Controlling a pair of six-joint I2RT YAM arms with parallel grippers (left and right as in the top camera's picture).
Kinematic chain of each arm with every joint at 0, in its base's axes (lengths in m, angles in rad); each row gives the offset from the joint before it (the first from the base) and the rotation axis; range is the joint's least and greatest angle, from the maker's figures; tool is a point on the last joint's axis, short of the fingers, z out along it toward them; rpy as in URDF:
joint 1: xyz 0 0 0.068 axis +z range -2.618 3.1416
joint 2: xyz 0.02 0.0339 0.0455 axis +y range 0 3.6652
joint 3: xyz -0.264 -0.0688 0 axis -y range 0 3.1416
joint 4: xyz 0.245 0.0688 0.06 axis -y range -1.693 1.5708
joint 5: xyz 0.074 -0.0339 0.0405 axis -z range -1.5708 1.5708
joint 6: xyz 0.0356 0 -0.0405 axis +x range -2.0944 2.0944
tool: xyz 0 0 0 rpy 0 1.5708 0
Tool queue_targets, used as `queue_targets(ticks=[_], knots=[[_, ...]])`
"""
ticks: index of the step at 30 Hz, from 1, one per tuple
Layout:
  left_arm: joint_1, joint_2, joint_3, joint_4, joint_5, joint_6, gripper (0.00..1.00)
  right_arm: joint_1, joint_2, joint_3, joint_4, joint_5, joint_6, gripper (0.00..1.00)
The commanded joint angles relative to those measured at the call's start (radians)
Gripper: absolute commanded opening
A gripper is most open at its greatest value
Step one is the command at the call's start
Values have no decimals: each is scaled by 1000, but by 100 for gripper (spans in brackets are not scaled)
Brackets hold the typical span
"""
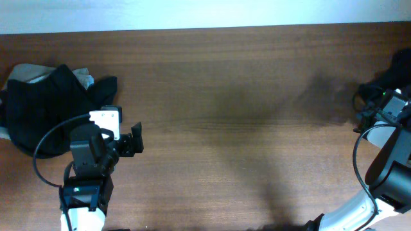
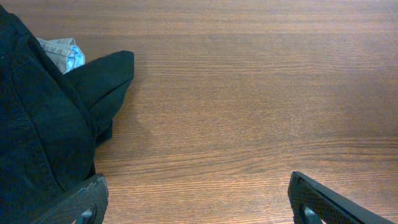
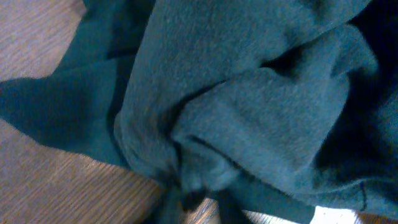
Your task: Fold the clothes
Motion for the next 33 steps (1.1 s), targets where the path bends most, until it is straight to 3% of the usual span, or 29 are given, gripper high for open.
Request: queue_targets(ticks=[1,4,6,9,15,18,20,21,22,23,24,25,30,33], knots=[[0,0,21,3,18,-7,92,-6,-4,5,5,-51,11,4],[0,0,21,3,18,-7,92,-4,-138,18,9,-308,5,4],[0,0,21,3,18,-7,92,21,-294,57,4,-647,-20,4],[0,0,21,3,18,-7,92,148,-505,81,-104,-922,-19,4],[0,0,21,28,18,-7,99,562,-589,80,-480,-950,-62,4],[0,0,21,40,18,-7,99,755,-544,80,-540,-925,-128,4],[0,0,21,45,18,-7,99,845,-528,80,-538,-808,-130,4],[0,0,21,45,18,-7,99,858,-528,81,-531,-749,-130,16],[0,0,21,46,18,-7,99,851,-532,87,-525,-680,-129,52],[0,0,21,51,19,-7,99,826,-539,98,-524,-620,-127,71],[0,0,21,56,23,-7,99,784,-554,114,-523,-601,-110,88],[0,0,21,64,38,-7,99,725,-575,133,-524,-601,-81,97],[-5,48,21,156,255,-38,97,393,-627,163,-658,-608,-23,99],[-86,154,21,207,265,-101,94,224,-622,162,-805,-604,-23,99]])
